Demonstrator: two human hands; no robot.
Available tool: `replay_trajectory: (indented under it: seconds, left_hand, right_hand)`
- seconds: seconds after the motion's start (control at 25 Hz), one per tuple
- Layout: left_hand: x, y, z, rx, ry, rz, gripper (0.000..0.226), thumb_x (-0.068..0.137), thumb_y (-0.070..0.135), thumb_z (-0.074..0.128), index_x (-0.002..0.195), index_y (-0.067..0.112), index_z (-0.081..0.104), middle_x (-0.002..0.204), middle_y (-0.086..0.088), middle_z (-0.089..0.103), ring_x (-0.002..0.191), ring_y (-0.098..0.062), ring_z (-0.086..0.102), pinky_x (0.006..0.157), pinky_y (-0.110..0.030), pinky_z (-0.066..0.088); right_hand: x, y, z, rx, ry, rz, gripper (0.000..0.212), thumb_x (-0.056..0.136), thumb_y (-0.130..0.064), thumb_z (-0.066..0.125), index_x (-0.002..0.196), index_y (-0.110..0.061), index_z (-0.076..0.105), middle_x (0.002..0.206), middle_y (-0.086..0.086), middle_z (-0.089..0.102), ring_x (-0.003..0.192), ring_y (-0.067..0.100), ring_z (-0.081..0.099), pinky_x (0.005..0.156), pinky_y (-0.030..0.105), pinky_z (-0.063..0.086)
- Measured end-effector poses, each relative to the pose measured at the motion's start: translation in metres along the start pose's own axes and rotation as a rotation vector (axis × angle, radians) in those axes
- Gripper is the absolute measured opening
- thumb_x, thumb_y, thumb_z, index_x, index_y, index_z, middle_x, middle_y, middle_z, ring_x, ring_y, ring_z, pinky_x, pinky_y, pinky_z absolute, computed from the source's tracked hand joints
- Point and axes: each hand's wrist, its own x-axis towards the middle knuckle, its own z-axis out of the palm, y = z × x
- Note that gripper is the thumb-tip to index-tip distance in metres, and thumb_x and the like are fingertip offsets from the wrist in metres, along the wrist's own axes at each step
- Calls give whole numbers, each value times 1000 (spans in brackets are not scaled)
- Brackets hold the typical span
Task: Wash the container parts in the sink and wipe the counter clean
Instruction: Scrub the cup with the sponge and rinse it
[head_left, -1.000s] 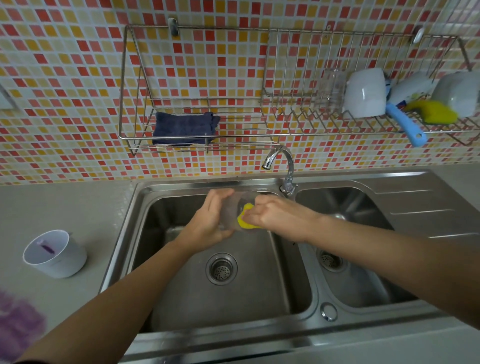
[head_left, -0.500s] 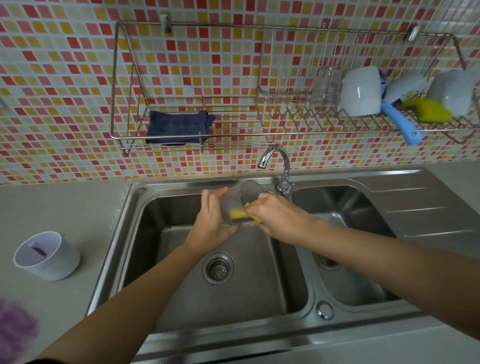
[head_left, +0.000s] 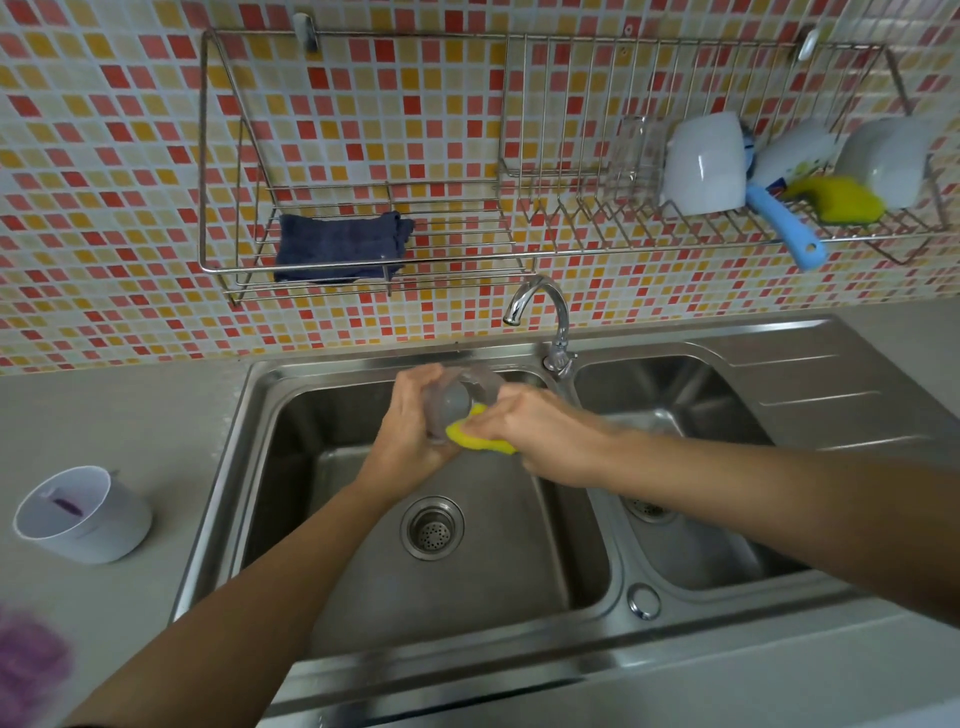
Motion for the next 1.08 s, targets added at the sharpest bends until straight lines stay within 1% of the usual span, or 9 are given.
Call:
replay_trajectory:
  seconds: [0.12, 0.28, 0.44, 0.52, 0.6, 0.68, 0.76, 0.92, 1.08]
  left_hand:
    - [-9, -8, 2, 18, 4, -54, 82, 59, 13, 84, 126, 9, 37, 121, -9, 43, 112, -3, 38, 99, -11, 35]
    - [-12, 2, 17, -6, -26, -78, 86, 57, 10, 86, 125, 16, 34, 120, -4, 38, 112, -2, 37, 97, -1, 29]
    - [-8, 7, 2, -231, -187, -232, 96, 59, 13, 87, 130, 38, 27, 135, -3, 35, 111, -16, 55, 88, -31, 55]
    - [-5, 8, -5, -260, -275, -224, 107, 58, 18, 87, 137, 42, 18, 142, -1, 36, 120, -16, 52, 91, -33, 53]
    - [-3, 13, -3, -201, -245, -187, 99, 58, 21, 85, 138, 27, 28, 137, -1, 46, 123, -12, 49, 98, -33, 47]
    - [-3, 20, 3, -156, -130, -230, 89, 57, 19, 85, 133, 15, 38, 130, -1, 51, 119, -9, 49, 100, -31, 43]
    - [-6, 21, 7, -142, -69, -262, 86, 58, 13, 86, 130, 11, 40, 129, -3, 51, 117, -8, 49, 100, -26, 41]
    - [-6, 20, 7, -94, -47, -226, 84, 61, 13, 86, 131, 8, 40, 127, 1, 46, 113, 0, 43, 89, 3, 31]
    - [-4, 25, 14, -163, -82, -226, 87, 61, 11, 85, 133, 13, 36, 131, -1, 43, 117, -8, 47, 95, -9, 41]
  right_hand:
    - [-4, -5, 1, 135, -59, 53, 46, 64, 8, 57, 105, -12, 63, 96, 7, 70, 84, 27, 56, 77, 38, 46]
    - [-2, -14, 0, 69, -83, 88, 19, 81, -16, 66, 99, -10, 59, 95, 9, 69, 90, 27, 56, 80, 38, 46]
    - [-4, -5, -16, -204, -184, -16, 32, 83, 1, 50, 110, -14, 60, 102, 4, 68, 95, 25, 52, 81, 35, 43]
    - [-7, 2, -22, -365, -122, -164, 26, 77, -3, 59, 97, -18, 66, 91, -4, 70, 88, 21, 57, 75, 31, 46]
    - [-6, 0, -19, -394, -67, -148, 23, 69, -3, 69, 83, -21, 67, 77, -7, 69, 76, 16, 56, 68, 30, 48]
    - [-2, -5, -12, -109, -78, -23, 27, 68, 8, 63, 82, -15, 64, 78, 1, 67, 75, 17, 46, 68, 34, 47]
    - [-1, -6, -6, 149, -122, 123, 15, 74, 2, 62, 82, -11, 61, 82, 6, 65, 78, 17, 44, 71, 36, 45]
    - [-3, 3, -1, 54, -66, 66, 18, 76, 0, 61, 87, -14, 62, 87, 7, 68, 83, 27, 53, 72, 43, 50]
    - [-5, 3, -6, -55, -109, 32, 22, 81, 0, 57, 99, -11, 61, 94, 9, 68, 90, 28, 54, 77, 39, 47]
